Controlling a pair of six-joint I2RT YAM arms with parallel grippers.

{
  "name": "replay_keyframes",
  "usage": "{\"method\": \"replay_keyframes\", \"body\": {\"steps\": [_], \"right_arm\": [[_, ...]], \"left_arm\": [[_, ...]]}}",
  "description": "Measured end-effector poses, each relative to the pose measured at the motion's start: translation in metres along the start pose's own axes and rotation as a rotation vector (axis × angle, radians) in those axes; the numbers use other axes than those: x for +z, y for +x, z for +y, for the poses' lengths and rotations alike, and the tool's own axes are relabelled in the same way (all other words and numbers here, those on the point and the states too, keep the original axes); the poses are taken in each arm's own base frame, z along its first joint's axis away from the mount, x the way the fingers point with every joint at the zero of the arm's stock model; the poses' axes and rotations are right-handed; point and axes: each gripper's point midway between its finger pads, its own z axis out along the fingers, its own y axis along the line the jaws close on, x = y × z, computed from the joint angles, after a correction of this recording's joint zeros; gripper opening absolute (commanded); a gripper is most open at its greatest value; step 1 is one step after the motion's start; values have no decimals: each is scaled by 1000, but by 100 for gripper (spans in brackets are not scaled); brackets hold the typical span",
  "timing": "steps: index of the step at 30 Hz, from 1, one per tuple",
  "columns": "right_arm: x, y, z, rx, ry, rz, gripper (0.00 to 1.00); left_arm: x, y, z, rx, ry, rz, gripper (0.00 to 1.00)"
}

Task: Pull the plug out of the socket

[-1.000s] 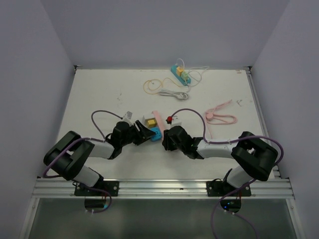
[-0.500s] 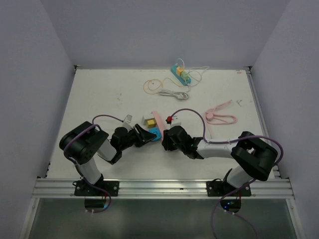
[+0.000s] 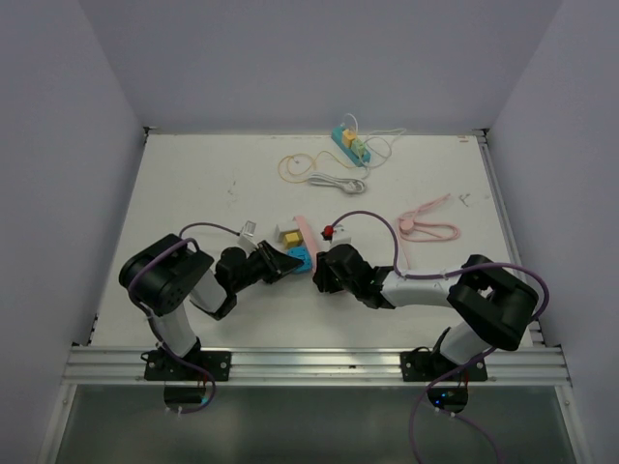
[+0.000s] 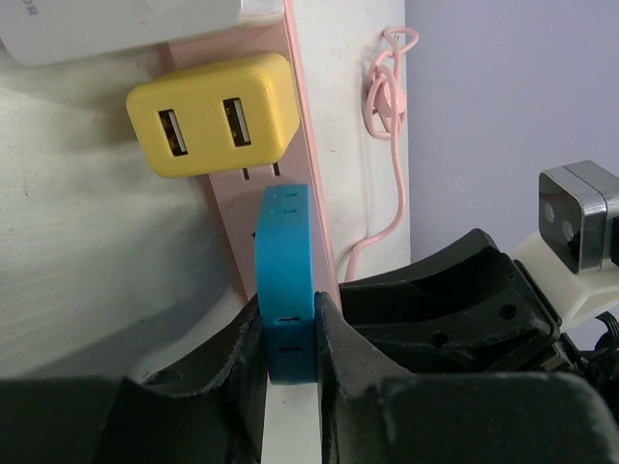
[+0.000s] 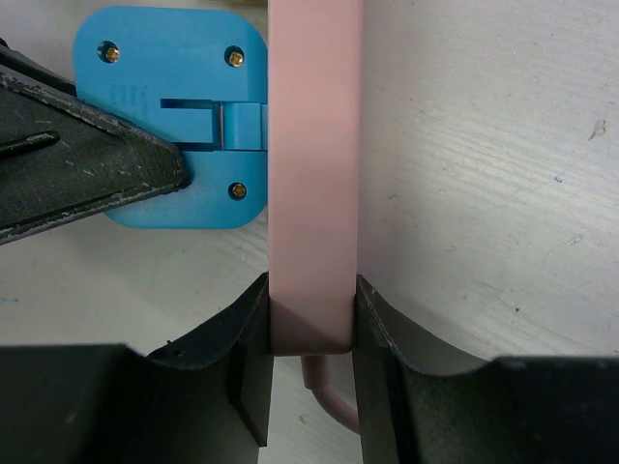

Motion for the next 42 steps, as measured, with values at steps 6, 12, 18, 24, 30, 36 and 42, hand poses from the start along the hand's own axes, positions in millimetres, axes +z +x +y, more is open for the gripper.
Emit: {"method": "replay_keyframes", "body": {"steps": [6,12,18,24,30,36,42], "right_arm": [[0,1,2,14,-5,3,0],[0,3,6,36,-13,7,0],[-1,6,11,80,-24,18,0],[-2,7,15,130,-31,23,0],[1,-4,-9,187,84,-30,0],[2,-10,-23,217,145,-63,0],[-1,-12,-31,227,168,-64,0]], "left_arm": [[-2,0,-1,-1,-3,-2,0],[-10,0,0,-35,-20,-14,0],[-18,2,2,-116,-36,-36,0],[-24,1,1,-185,-40,-59,0],[-31,-11,-24,-168,39,-105,0],[-36,-18,-40,-137,76,-130,0],[-44,-31,-31,-102,25,-161,0]]}}
